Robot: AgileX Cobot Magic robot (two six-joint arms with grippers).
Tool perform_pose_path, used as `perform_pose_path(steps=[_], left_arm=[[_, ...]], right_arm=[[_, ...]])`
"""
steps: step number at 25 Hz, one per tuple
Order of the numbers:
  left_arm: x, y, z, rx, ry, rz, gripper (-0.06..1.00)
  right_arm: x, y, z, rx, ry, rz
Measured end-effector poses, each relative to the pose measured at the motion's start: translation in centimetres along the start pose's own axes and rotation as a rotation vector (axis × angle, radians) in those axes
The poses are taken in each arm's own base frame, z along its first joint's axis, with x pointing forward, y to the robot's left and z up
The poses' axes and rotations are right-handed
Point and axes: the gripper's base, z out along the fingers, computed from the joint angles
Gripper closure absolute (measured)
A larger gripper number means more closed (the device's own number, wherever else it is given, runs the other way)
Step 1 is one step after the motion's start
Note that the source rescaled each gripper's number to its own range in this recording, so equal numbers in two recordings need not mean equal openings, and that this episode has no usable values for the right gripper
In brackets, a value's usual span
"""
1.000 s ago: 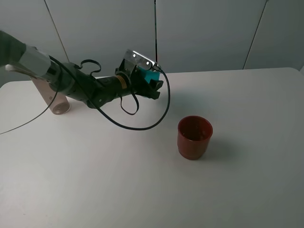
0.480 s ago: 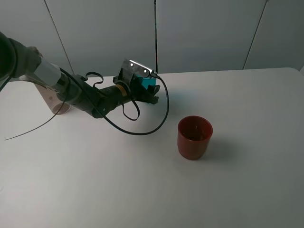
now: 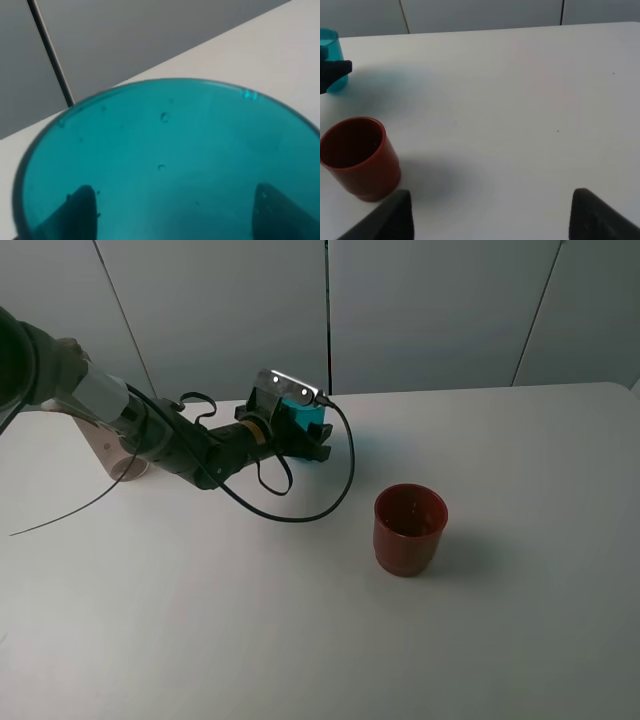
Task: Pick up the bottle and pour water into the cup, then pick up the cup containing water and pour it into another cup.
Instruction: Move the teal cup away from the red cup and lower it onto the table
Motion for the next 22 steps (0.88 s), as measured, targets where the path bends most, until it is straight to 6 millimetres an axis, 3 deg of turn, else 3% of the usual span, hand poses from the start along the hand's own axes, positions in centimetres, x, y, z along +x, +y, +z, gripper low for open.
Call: perform_pose_path(steps=[8, 9, 10, 11, 12, 14, 22], left_arm=[[0.09, 0.00, 0.00, 0.000, 0.009, 0.000, 0.93], [0.09, -0.01, 0.00, 0.001, 0.009, 0.002, 0.56], [0.09, -0.02, 0.00, 0.005, 0.009, 0.007, 0.27], [0.09, -0.09, 0.00, 0.013, 0.010, 0.017, 0.11], [0.09, -0.17, 0.00, 0.021, 0.010, 0.028, 0.05], [0.10, -0.24, -0.01, 0.029, 0.010, 0.037, 0.01], [-0.47, -0.26, -0.26, 0.039, 0.045, 0.060, -0.02]], right_arm=[[0.00, 0.00, 0.00, 0.000, 0.000, 0.000], [0.00, 0.00, 0.00, 0.000, 0.000, 0.000], [0.00, 0.00, 0.00, 0.000, 0.000, 0.000], [0.00, 0.00, 0.00, 0.000, 0.000, 0.000], [0.00, 0.00, 0.00, 0.000, 0.000, 0.000], [0.00, 0.00, 0.00, 0.000, 0.000, 0.000], [0.00, 0.00, 0.00, 0.000, 0.000, 0.000]])
